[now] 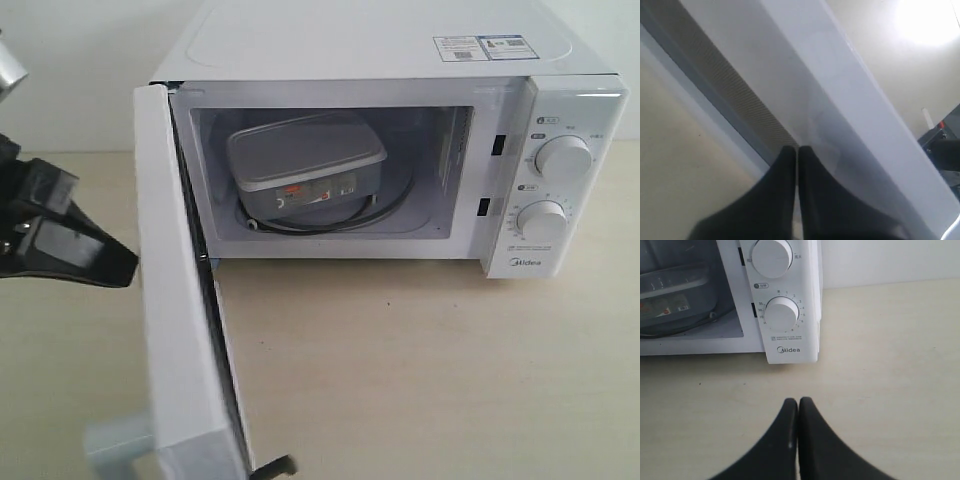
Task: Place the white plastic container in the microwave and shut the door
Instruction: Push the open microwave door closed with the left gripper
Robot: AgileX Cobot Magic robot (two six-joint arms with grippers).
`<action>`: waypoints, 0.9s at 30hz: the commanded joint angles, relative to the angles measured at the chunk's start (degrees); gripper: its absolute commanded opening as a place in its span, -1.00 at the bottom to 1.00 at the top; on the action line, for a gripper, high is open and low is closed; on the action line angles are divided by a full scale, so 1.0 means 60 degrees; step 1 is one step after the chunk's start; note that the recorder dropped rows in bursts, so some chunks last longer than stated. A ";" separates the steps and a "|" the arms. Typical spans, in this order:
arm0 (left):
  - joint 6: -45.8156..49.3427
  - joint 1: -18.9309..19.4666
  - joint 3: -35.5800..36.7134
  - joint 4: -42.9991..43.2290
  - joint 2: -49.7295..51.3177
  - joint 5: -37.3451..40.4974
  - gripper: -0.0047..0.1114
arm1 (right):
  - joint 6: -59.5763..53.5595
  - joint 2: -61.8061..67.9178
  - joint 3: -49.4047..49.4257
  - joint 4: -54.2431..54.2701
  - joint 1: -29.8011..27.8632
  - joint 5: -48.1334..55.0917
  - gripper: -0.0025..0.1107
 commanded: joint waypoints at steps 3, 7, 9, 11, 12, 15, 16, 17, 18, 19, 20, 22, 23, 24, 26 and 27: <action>0.0099 -0.1327 -0.0076 -0.0264 0.0603 -0.1540 -0.84 | -0.0028 -0.0049 -0.0008 0.0018 -0.0021 -0.0042 -0.96; 0.0030 -0.1955 -0.0440 -0.0506 0.1350 -0.2349 -0.84 | -0.0028 -0.0049 -0.0008 0.0018 -0.0021 -0.0042 -0.96; 0.0030 -0.2225 -0.0780 -0.0506 0.1792 -0.2564 -0.84 | -0.0028 -0.0049 -0.0008 0.0018 -0.0021 -0.0042 -0.96; 0.0030 -0.2488 -0.1169 -0.0542 0.2251 -0.2868 -0.84 | -0.0028 -0.0049 -0.0008 0.0018 -0.0021 -0.0042 -0.96; 0.0030 -0.2581 -0.1373 -0.0542 0.2431 -0.3007 -0.84 | -0.0028 -0.0049 -0.0008 0.0018 -0.0021 -0.0042 -0.96; 0.0030 -0.2849 -0.1940 -0.0563 0.3102 -0.3481 -0.84 | -0.0028 -0.0049 -0.0008 0.0018 -0.0021 -0.0042 -0.96; 0.0030 -0.2930 -0.2141 -0.0582 0.3331 -0.3604 -0.84 | -0.0028 -0.0049 -0.0008 0.0018 -0.0021 -0.0042 -0.96; 0.0030 -0.2993 -0.2332 -0.0608 0.3563 -0.3708 -0.84 | -0.0008 -0.0049 -0.0008 0.0018 -0.0021 -0.0054 -0.96; 0.0030 -0.3026 -0.2477 -0.0608 0.3741 -0.3781 -0.84 | -0.0008 -0.0049 -0.0008 0.0018 -0.0021 -0.0054 -0.96; 0.0075 -0.3056 -0.2650 -0.0608 0.3947 -0.3827 -0.84 | -0.0008 -0.0049 -0.0008 0.0018 -0.0021 -0.0054 -0.96; 0.0107 -0.3098 -0.2812 -0.0608 0.4139 -0.3860 -0.84 | -0.0008 -0.0049 -0.0008 0.0018 -0.0021 -0.0054 -0.96; 0.0245 -0.3098 -0.3031 -0.0608 0.4418 -0.4079 -0.84 | -0.0008 -0.0049 -0.0008 0.0018 -0.0021 -0.0054 -0.96; 0.0340 -0.3098 -0.3120 -0.0608 0.4543 -0.4296 -0.84 | -0.0008 -0.0049 -0.0008 0.0018 -0.0021 -0.0054 -0.96; 0.0396 -0.3098 -0.3159 -0.0608 0.4637 -0.4548 -0.84 | -0.0008 -0.0049 -0.0008 0.0018 -0.0021 -0.0054 -0.96; 0.0553 -0.3098 -0.3204 -0.0608 0.4733 -0.5065 -0.84 | -0.0008 -0.0049 -0.0008 0.0018 -0.0021 -0.0054 -0.96; 0.0575 -0.3098 -0.3204 -0.0594 0.4754 -0.5276 -0.84 | -0.0008 -0.0049 -0.0008 0.0018 -0.0021 -0.0054 -0.96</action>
